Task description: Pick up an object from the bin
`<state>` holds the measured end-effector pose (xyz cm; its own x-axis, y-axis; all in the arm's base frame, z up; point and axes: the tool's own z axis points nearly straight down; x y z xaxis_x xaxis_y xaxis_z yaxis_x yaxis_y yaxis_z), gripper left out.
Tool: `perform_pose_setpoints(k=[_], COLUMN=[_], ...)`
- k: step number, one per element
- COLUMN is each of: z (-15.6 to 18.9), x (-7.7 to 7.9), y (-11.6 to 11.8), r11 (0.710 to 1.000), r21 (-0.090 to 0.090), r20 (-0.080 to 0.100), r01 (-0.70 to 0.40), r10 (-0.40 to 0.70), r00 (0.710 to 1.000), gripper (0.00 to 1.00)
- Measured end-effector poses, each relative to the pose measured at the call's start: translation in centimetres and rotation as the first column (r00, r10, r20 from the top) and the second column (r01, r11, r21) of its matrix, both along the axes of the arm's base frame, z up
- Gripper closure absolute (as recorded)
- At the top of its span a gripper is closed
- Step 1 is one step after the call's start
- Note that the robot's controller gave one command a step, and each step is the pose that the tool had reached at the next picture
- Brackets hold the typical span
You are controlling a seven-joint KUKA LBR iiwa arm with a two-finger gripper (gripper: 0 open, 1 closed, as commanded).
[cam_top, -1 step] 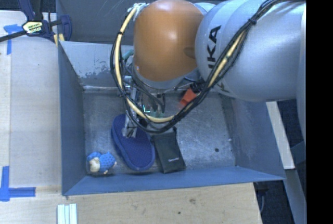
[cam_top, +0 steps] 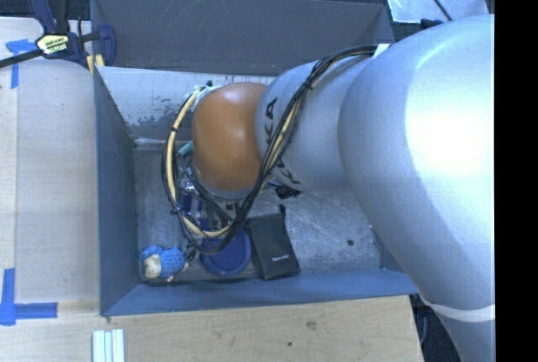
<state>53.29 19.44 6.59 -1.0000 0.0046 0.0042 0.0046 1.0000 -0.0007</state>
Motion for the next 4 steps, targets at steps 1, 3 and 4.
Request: perform_pose_setpoints(k=[1,3,4], z=[0.5,20.7,6.2], x=[0.2,-2.8,-2.5], y=[0.1,0.0,4.5], r11=[1.000,0.990,1.000], r21=[0.003,0.006,-0.001], r20=[0.008,0.014,-0.001], r01=[0.001,0.142,0.007], r10=[-0.001,-0.142,-0.007], r00=[1.000,0.990,1.000], gripper=[1.00,1.00,1.00])
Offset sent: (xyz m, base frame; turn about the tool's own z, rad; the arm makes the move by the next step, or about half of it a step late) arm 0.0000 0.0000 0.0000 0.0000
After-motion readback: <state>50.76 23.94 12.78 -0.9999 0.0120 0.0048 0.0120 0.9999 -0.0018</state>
